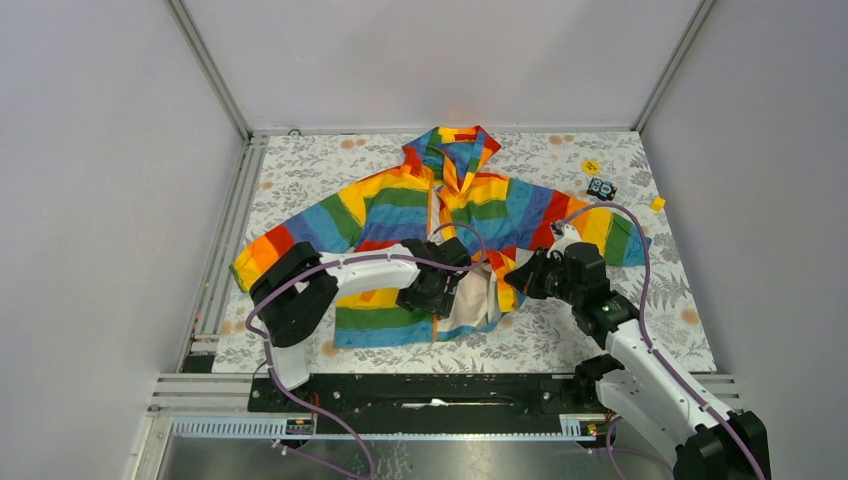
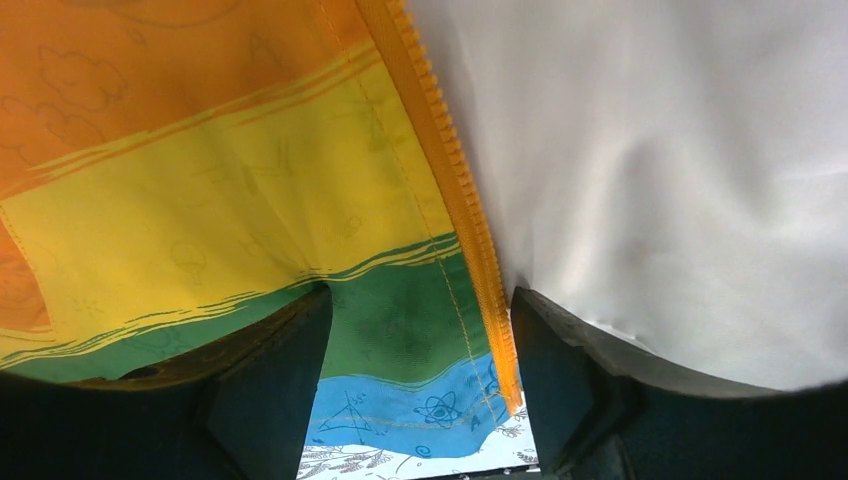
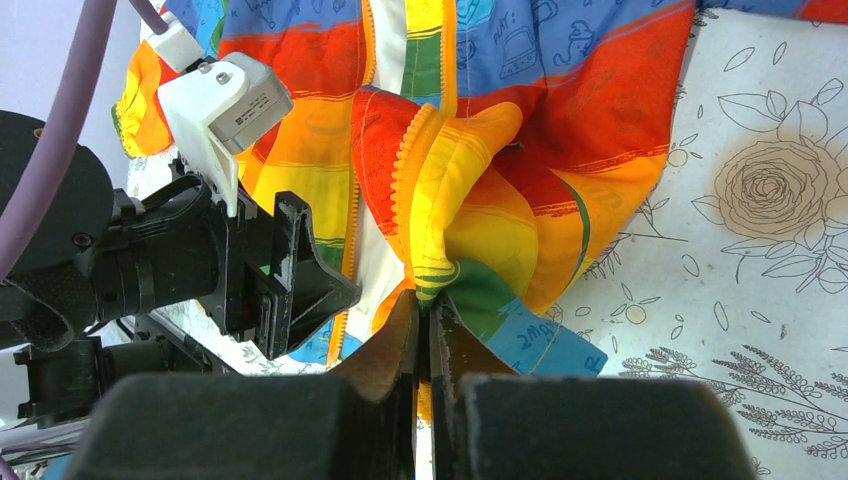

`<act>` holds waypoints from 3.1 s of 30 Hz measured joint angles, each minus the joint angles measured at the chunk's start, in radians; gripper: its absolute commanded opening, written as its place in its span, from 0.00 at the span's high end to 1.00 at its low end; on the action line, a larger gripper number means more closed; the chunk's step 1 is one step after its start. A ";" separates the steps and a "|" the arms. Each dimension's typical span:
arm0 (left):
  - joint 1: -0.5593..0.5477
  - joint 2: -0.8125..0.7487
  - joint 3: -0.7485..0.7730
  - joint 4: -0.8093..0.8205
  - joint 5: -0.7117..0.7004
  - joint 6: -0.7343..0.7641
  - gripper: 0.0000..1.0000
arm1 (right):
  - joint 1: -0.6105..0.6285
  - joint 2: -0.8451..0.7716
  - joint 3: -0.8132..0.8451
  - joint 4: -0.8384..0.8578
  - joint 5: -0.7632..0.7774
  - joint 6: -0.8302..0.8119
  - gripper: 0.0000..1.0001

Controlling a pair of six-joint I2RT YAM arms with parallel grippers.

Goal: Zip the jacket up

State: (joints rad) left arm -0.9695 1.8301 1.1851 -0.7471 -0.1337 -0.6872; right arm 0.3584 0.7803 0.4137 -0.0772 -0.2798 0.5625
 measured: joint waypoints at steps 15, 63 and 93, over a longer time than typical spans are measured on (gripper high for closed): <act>-0.003 -0.002 0.000 0.000 -0.029 -0.012 0.60 | 0.000 -0.002 0.000 0.000 -0.002 0.003 1.00; 0.124 -0.154 -0.156 0.090 0.155 0.013 0.59 | 0.000 0.002 0.006 0.000 -0.003 0.007 1.00; 0.187 -0.587 -0.536 0.760 0.319 -0.056 1.00 | 0.220 0.283 0.116 0.024 0.128 0.227 1.00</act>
State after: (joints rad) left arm -0.7826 1.2430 0.6495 0.0128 0.1856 -0.7433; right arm 0.5781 1.0630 0.5301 -0.0532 -0.1520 0.7891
